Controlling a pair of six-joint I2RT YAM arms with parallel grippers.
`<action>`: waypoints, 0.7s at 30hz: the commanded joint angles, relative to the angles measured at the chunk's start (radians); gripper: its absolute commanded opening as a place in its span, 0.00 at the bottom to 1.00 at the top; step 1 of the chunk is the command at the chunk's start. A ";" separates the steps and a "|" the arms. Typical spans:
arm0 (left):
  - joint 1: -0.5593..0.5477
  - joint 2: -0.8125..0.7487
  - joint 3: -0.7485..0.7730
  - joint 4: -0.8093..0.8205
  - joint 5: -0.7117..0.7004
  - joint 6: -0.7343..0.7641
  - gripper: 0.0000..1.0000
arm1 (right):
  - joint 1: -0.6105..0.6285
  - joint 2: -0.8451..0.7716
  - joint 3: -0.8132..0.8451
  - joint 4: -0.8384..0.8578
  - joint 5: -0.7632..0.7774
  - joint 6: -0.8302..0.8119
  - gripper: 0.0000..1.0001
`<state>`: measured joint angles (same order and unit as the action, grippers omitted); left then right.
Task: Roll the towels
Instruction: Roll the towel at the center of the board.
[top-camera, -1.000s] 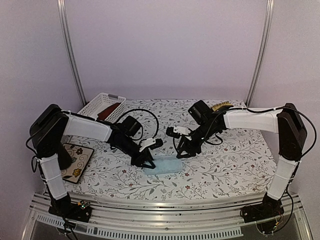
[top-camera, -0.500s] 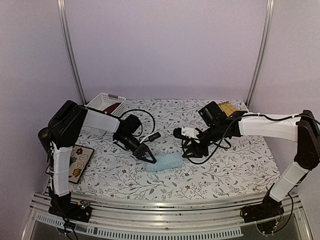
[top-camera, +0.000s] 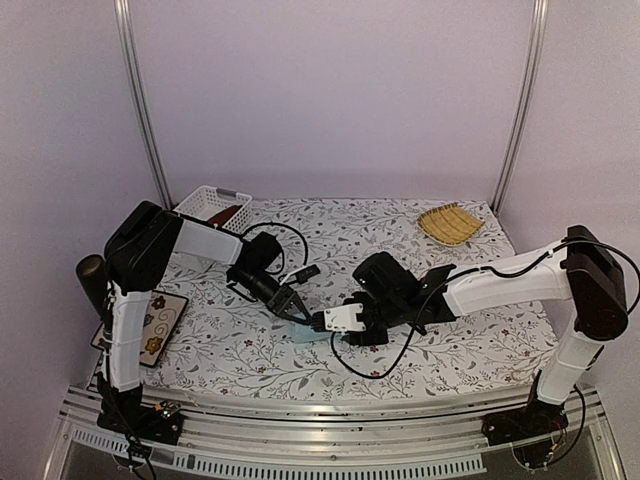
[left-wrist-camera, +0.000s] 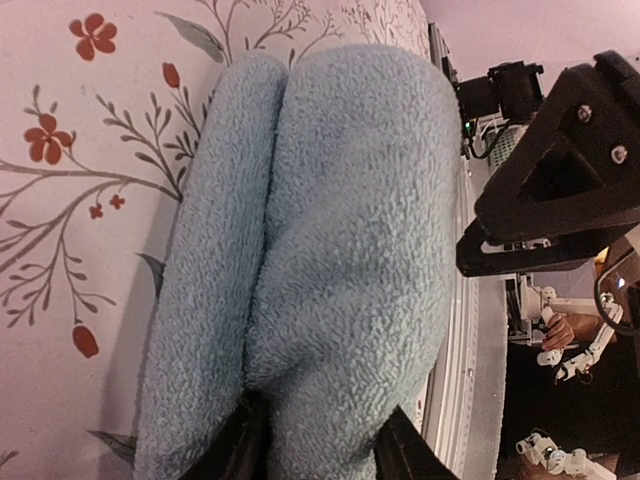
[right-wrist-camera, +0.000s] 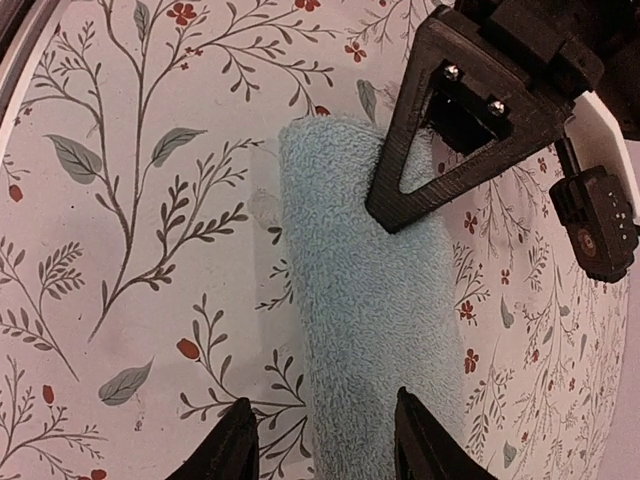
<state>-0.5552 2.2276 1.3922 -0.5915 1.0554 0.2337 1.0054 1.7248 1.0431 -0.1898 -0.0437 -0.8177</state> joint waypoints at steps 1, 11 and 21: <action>-0.003 0.045 -0.012 -0.033 -0.086 -0.022 0.36 | 0.038 0.049 -0.017 0.086 0.147 -0.023 0.48; -0.017 0.059 -0.015 -0.037 -0.098 -0.045 0.38 | 0.045 0.085 -0.023 0.131 0.253 0.020 0.48; -0.033 0.032 -0.040 0.002 -0.139 -0.149 0.39 | 0.044 -0.050 0.048 -0.011 0.093 0.300 0.49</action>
<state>-0.5610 2.2276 1.3922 -0.5884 1.0443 0.1593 1.0481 1.7638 1.0298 -0.1253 0.1383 -0.7044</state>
